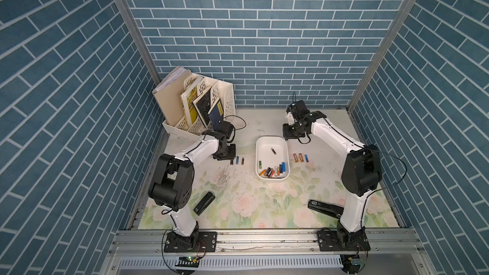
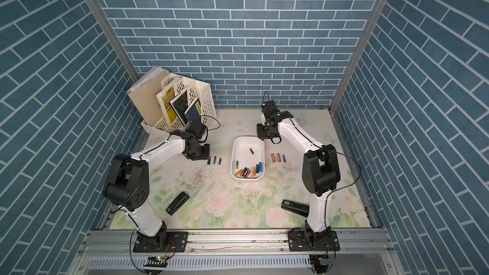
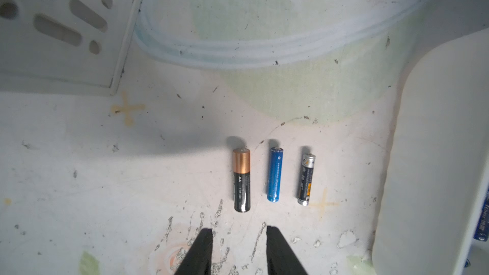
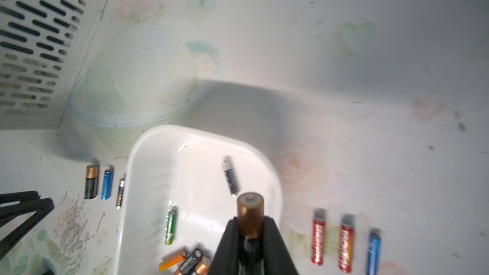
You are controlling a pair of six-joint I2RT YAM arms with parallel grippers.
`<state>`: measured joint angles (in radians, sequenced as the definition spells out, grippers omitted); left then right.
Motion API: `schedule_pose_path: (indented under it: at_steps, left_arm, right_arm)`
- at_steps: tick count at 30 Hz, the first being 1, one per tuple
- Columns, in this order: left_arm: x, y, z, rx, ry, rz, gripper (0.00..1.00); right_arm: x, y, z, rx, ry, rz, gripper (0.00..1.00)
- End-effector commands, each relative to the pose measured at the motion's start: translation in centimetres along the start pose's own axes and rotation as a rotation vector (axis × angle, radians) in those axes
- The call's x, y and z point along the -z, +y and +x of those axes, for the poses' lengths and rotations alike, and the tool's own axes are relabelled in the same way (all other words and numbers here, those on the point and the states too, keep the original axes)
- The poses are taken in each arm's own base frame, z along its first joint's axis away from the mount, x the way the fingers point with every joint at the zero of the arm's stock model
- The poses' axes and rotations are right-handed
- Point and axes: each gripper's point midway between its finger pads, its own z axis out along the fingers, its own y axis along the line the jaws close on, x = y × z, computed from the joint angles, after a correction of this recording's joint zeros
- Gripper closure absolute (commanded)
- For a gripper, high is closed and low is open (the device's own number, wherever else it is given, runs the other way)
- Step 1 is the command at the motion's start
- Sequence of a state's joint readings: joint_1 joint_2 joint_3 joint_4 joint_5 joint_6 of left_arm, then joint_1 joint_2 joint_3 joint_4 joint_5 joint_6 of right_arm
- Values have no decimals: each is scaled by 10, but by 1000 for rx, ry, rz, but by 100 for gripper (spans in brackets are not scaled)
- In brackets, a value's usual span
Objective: Take the batteries out of the storage box
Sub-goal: Place the battery at the center of the board.
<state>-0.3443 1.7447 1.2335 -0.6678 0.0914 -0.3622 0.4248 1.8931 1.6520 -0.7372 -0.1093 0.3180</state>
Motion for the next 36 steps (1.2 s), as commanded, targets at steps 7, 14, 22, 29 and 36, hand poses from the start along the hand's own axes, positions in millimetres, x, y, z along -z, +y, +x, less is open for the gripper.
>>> schedule_pose_path:
  at_steps: [7,14,22,29,36]
  left_arm:
    - [5,-1,-6,-5,-7,2,61]
    - [5,-1,-7,-6,-6,1,61]
    - [3,-2,-8,-6,-2,2,61]
    - [2,-2,-6,-6,2,3,61]
    - [1,-2,-5,-5,6,0,61]
  right_arm:
    - [7,-91,54,-55,86,148,84]
    - [-18,-117,89,-80,162,177,84]
    - [-31,-135,101,-91,193,209,84]
    - [-42,-141,104,-93,213,213,84]
    - [-51,-144,108,-93,232,209,84]
